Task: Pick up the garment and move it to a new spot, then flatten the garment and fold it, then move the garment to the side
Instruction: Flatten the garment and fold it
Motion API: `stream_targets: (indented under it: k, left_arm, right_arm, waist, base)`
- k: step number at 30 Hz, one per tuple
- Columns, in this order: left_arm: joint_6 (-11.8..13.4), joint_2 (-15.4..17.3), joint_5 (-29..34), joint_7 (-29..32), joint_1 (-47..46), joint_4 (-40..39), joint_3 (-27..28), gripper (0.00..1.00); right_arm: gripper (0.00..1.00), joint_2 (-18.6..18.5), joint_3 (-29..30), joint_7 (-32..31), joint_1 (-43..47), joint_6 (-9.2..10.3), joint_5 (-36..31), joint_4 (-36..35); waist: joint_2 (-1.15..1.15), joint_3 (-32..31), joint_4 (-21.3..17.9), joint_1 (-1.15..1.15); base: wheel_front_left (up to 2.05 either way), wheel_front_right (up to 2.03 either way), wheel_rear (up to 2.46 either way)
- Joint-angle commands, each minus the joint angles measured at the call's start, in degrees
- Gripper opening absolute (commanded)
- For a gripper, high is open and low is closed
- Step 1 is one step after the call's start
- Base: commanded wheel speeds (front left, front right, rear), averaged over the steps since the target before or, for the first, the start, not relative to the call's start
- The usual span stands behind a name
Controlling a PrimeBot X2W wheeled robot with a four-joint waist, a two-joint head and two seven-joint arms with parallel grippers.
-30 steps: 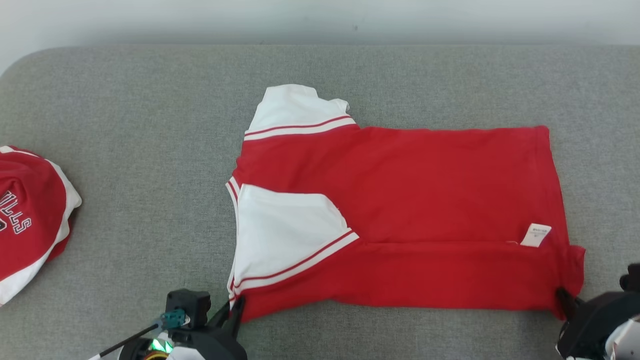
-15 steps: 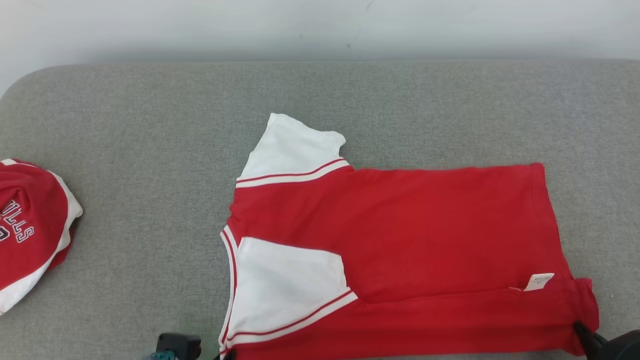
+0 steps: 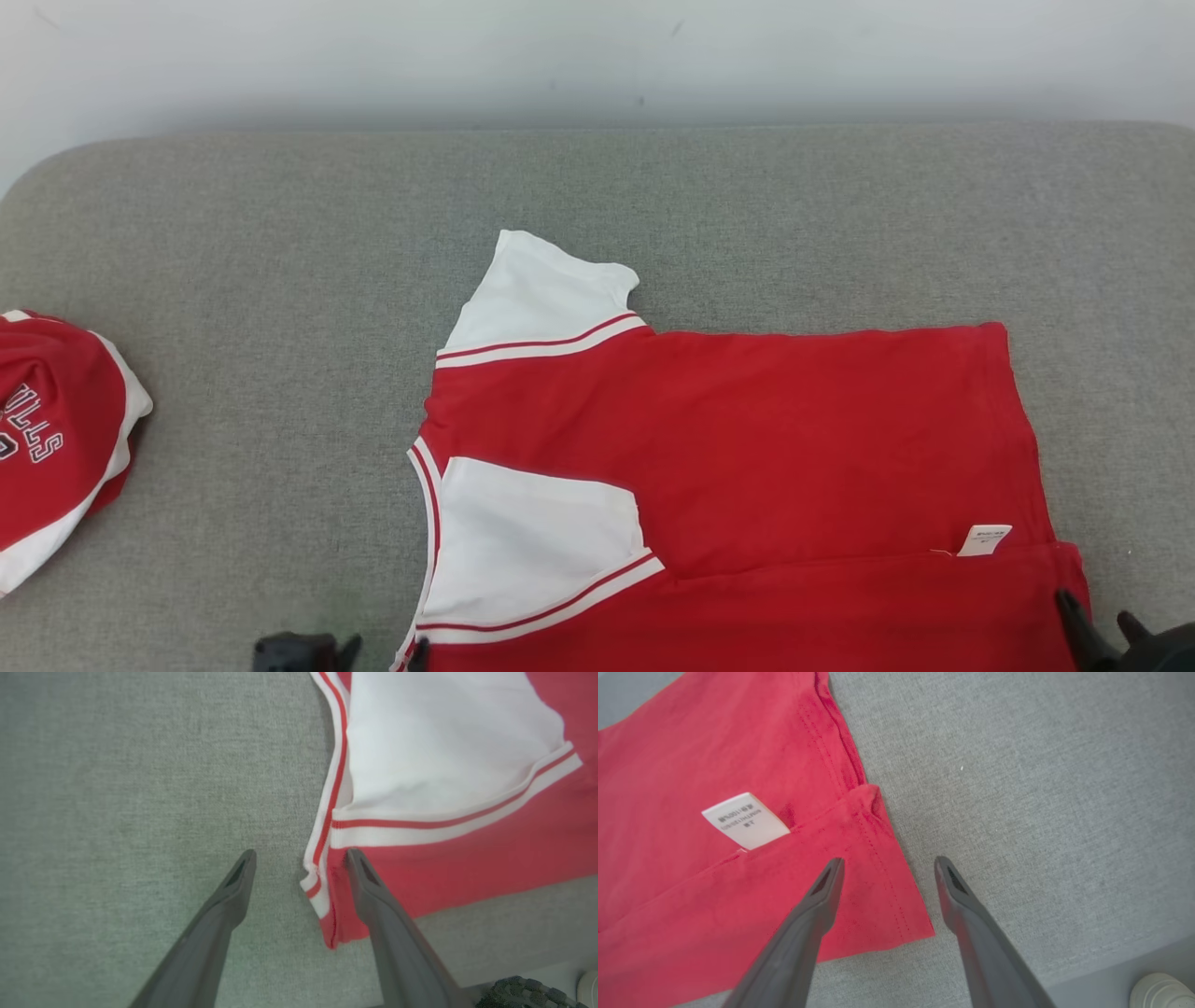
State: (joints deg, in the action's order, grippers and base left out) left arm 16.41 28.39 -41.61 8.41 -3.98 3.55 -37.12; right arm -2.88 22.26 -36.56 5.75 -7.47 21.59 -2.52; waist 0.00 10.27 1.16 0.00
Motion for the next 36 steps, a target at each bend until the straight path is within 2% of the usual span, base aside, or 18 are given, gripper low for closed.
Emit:
stream_targets:
  k: [1,5,9,14,19,25,30,36]
  left_arm:
    - [0.3,-0.1,0.4,-1.4,0.2,0.0,0.9,1.00]
    - [0.1,0.2,0.6,-7.7,-0.4,-1.7,4.2,1.00]
    - [-0.3,0.8,1.5,-12.1,-1.7,-2.7,6.1,1.00]
    - [-3.5,-0.4,2.7,-17.1,-6.4,-0.8,6.7,1.00]
    - [-7.0,-3.4,2.8,-19.6,-15.4,5.1,7.3,1.00]
    - [-11.3,-5.6,3.2,-17.5,-27.4,16.2,6.2,1.00]
    - [-12.8,-7.8,2.5,-14.3,-35.4,23.8,5.9,1.00]
    - [-15.0,-8.5,1.5,-9.8,-42.6,30.0,5.5,1.00]
  right_arm:
    - [1.00,0.0,0.1,0.9,-0.7,-0.03,0.0,-0.3]
    - [1.00,0.0,0.2,3.5,-2.6,-0.03,-0.6,-2.2]
    - [1.00,0.0,0.0,3.4,-4.6,-0.03,-1.3,-4.2]
    - [1.00,-0.2,0.8,2.8,-9.8,-0.03,-4.0,-4.9]
    - [1.00,-0.1,-1.2,0.2,-16.5,-0.03,-6.1,-1.4]
    - [1.00,-0.1,-4.6,-1.6,-26.0,-0.03,-8.6,3.4]
    - [1.00,-1.9,-8.2,-4.0,-32.8,-0.03,-11.6,8.4]
    - [1.00,-3.6,-10.2,-4.6,-39.0,-0.03,-11.4,12.2]
  waist:
    - [0.00,-0.3,-0.2,0.00]
    - [0.00,-1.0,-0.6,0.00]
    - [0.00,-1.3,-0.9,0.00]
    - [0.00,-0.7,-0.8,0.00]
    - [0.00,1.2,-1.4,0.00]
    - [0.00,4.8,-3.7,0.00]
    - [0.00,8.1,-5.5,0.00]
    - [0.00,12.0,-7.3,0.00]
  base:
    - [0.00,0.00,0.00]
    - [0.00,0.00,0.00]
    - [0.00,0.00,0.00]
    - [0.00,0.00,0.00]
    - [0.00,0.00,0.00]
    - [0.00,0.00,0.00]
    - [0.00,0.00,0.00]
    - [0.00,0.00,0.00]
